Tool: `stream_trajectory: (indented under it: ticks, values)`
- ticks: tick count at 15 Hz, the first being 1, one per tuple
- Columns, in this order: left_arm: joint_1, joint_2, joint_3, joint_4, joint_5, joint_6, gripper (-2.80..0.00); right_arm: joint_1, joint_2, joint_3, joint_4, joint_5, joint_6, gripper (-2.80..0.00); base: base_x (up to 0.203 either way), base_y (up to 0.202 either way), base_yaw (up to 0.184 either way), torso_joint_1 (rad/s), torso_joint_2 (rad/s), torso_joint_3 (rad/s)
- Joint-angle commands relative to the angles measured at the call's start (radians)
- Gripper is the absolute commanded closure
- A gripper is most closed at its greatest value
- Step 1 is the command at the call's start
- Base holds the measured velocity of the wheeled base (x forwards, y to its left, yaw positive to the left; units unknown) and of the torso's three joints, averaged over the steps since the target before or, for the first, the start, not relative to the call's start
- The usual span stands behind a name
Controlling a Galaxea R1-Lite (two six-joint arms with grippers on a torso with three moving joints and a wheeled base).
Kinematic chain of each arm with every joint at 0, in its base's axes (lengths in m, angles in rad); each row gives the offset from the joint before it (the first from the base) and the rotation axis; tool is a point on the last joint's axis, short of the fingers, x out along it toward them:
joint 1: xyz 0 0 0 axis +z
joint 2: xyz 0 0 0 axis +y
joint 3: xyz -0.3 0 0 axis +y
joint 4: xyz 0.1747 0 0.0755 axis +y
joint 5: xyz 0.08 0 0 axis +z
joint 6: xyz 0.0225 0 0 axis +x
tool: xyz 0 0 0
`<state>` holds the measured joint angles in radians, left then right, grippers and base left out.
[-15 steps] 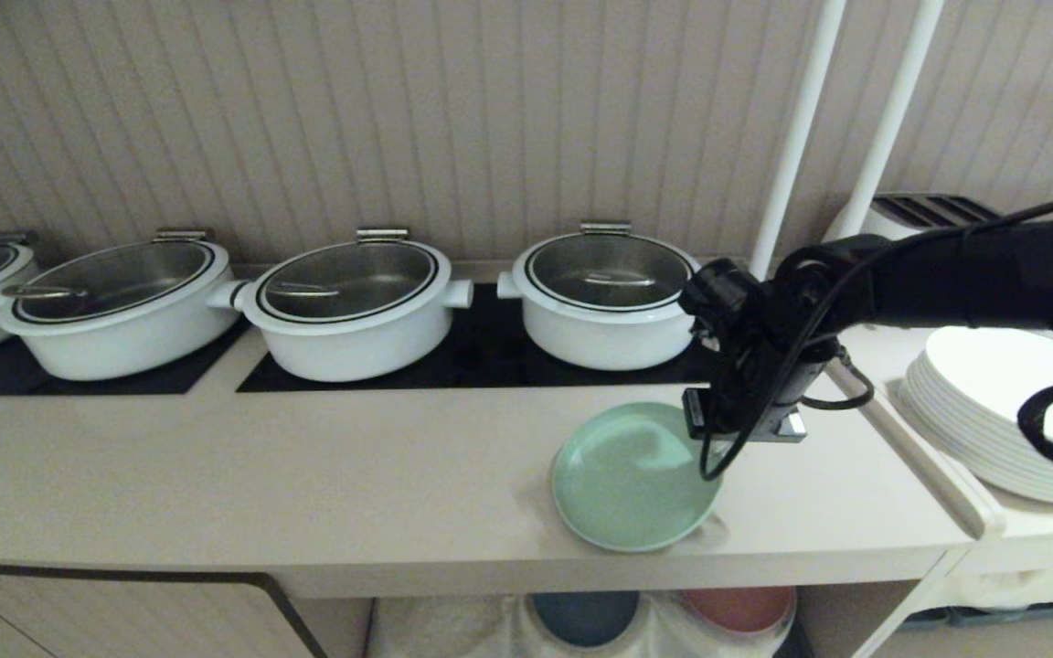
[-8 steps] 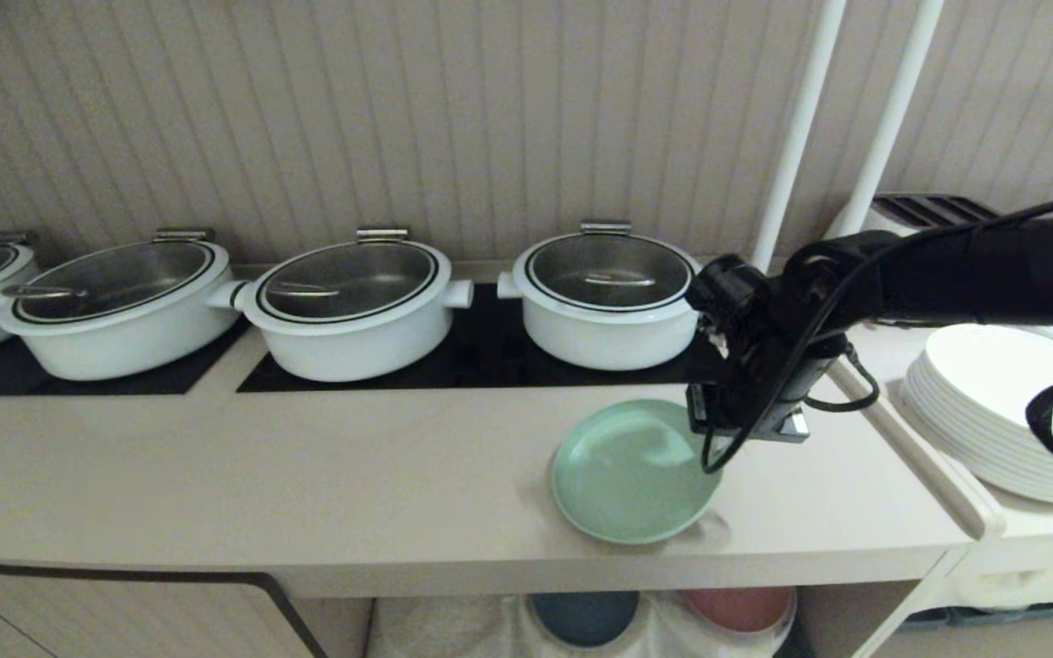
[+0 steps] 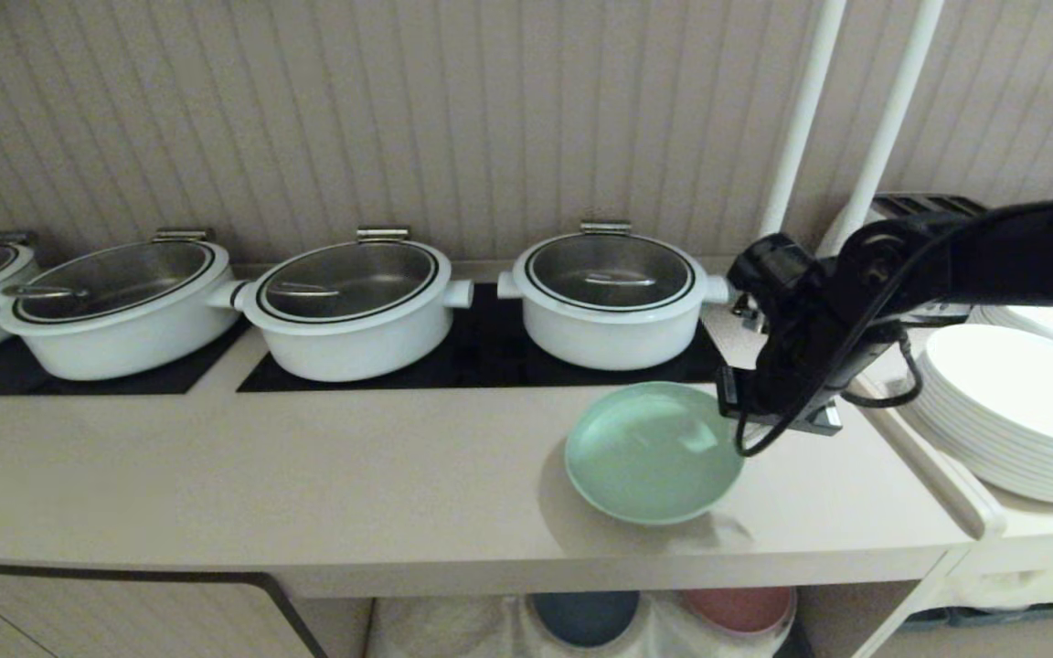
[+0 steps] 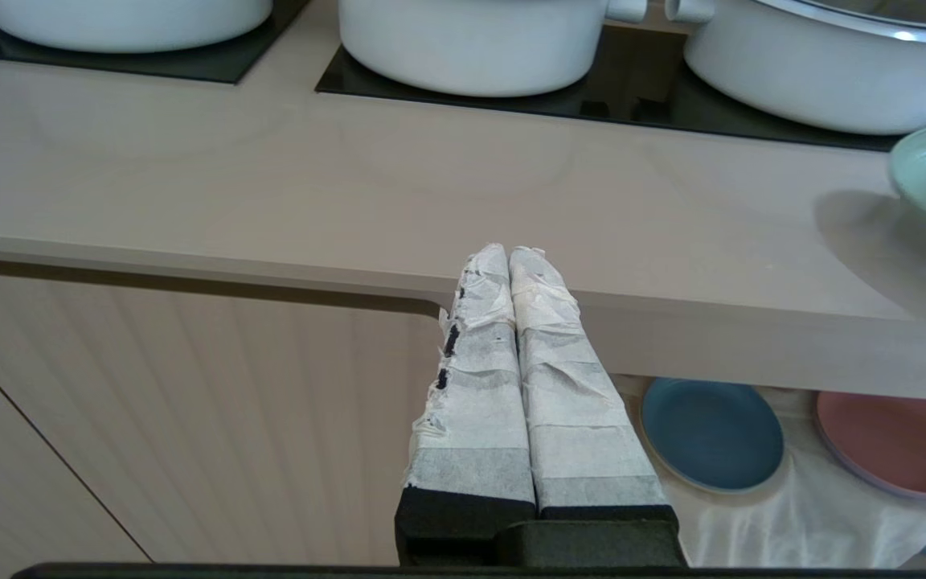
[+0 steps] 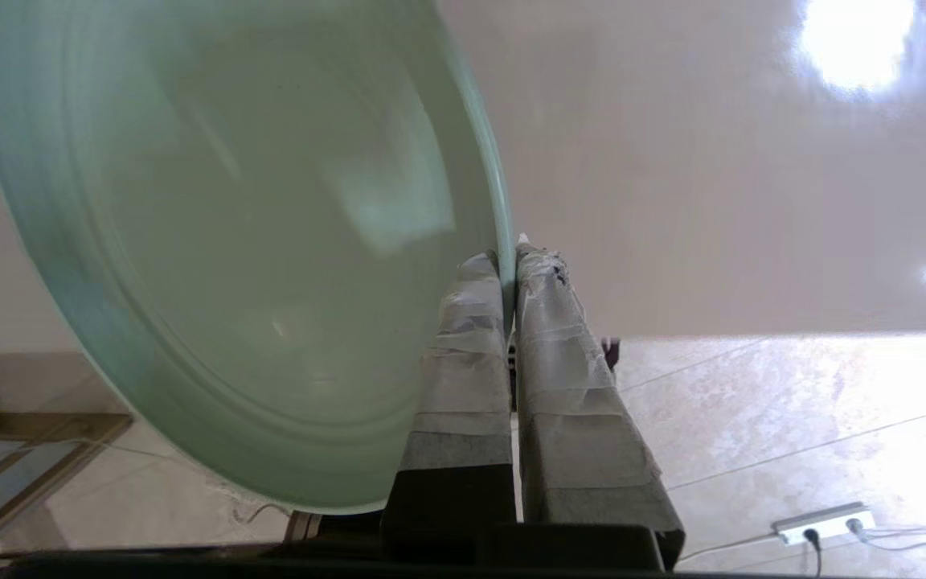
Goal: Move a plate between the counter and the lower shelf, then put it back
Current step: Pick up the plate, then put the plate in the cupboard
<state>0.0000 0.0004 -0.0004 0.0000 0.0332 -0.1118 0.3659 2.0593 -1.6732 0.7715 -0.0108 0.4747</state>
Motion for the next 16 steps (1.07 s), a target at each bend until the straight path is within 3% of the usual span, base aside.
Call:
stream_trajectory:
  ticks: [1, 16]
  values:
    - [0.0, 0.0, -0.001, 0.0, 0.001, -0.002, 0.0, -0.017, -0.056, 0.046, -0.005, 0.01, 0.002, 0.0, 0.0, 0.0, 0.0, 0.0, 0.0, 0.0]
    - [0.0, 0.0, -0.001, 0.0, 0.001, 0.0, 0.0, -0.051, -0.465, 0.546, -0.149, 0.054, 0.004, 0.0, 0.0, 0.0, 0.0, 0.0, 0.0, 0.0]
